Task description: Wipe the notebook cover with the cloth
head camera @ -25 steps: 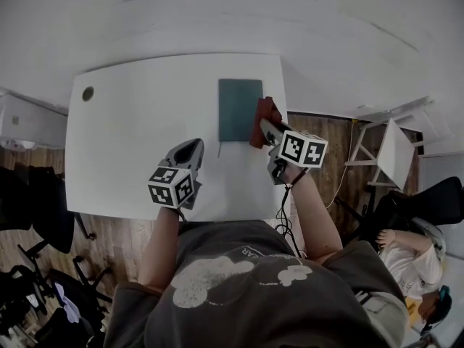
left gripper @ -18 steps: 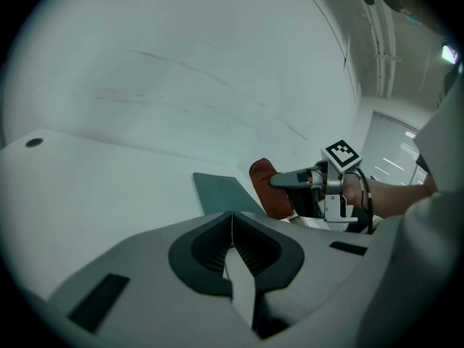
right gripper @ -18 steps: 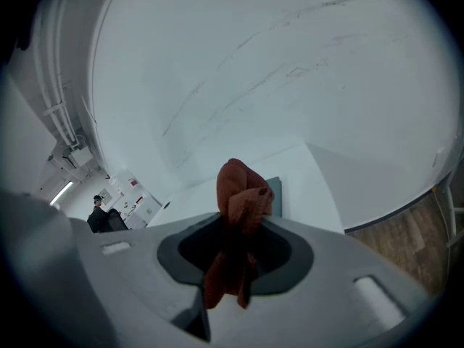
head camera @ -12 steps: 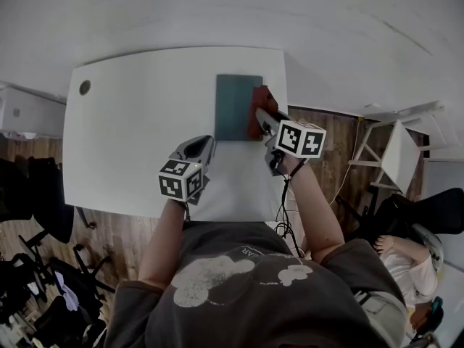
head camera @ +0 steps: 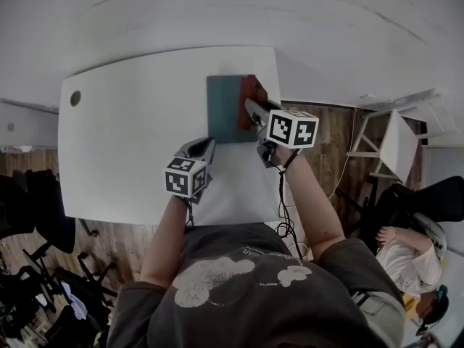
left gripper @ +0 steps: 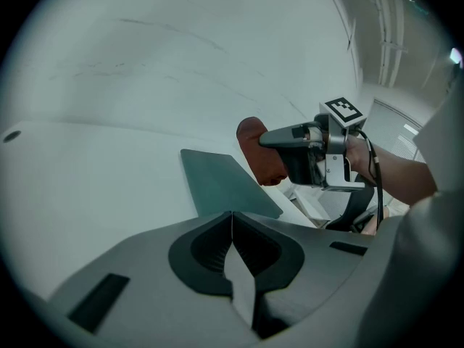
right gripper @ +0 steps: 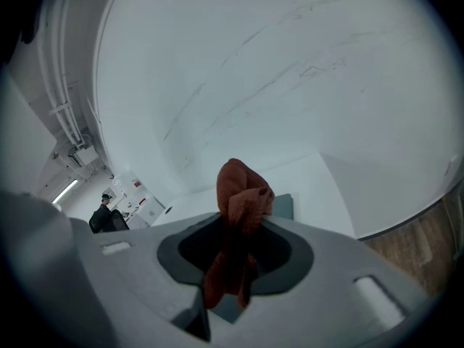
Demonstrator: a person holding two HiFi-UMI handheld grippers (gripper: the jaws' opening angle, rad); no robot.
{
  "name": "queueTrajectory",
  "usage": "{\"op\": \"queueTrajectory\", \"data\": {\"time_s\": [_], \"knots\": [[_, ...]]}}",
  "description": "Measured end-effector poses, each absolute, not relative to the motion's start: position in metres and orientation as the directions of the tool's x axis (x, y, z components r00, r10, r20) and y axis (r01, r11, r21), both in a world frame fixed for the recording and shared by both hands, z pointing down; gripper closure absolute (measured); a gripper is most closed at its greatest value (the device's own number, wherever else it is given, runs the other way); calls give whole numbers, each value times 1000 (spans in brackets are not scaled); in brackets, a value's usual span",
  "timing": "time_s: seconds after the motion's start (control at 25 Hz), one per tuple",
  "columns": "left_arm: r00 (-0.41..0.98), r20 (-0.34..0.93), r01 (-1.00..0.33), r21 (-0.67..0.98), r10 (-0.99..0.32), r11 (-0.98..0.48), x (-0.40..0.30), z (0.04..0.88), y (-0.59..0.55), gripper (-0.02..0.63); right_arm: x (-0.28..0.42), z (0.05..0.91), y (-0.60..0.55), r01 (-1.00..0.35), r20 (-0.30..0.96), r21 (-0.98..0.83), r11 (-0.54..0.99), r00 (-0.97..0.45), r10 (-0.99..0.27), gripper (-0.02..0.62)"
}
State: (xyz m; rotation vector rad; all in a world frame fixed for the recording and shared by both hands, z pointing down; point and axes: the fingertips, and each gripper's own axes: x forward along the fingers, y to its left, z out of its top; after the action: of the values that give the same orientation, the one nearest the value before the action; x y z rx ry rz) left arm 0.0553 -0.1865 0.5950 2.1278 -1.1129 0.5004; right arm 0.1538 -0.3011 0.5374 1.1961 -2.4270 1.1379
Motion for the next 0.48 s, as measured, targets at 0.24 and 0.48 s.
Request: {"op": "queueTrajectory", "data": {"time_s": [0.24,0.48], "knots": [[569,622,-821,388,-538,-419,51,605,-190,606,139,541,-315,-742,482,-555,377,-656,-581,489],[564,659,-819,370,-498,-438,54,616,-189,607,125,545,-324,-730,481,-560,392,-672,-563,489]]}}
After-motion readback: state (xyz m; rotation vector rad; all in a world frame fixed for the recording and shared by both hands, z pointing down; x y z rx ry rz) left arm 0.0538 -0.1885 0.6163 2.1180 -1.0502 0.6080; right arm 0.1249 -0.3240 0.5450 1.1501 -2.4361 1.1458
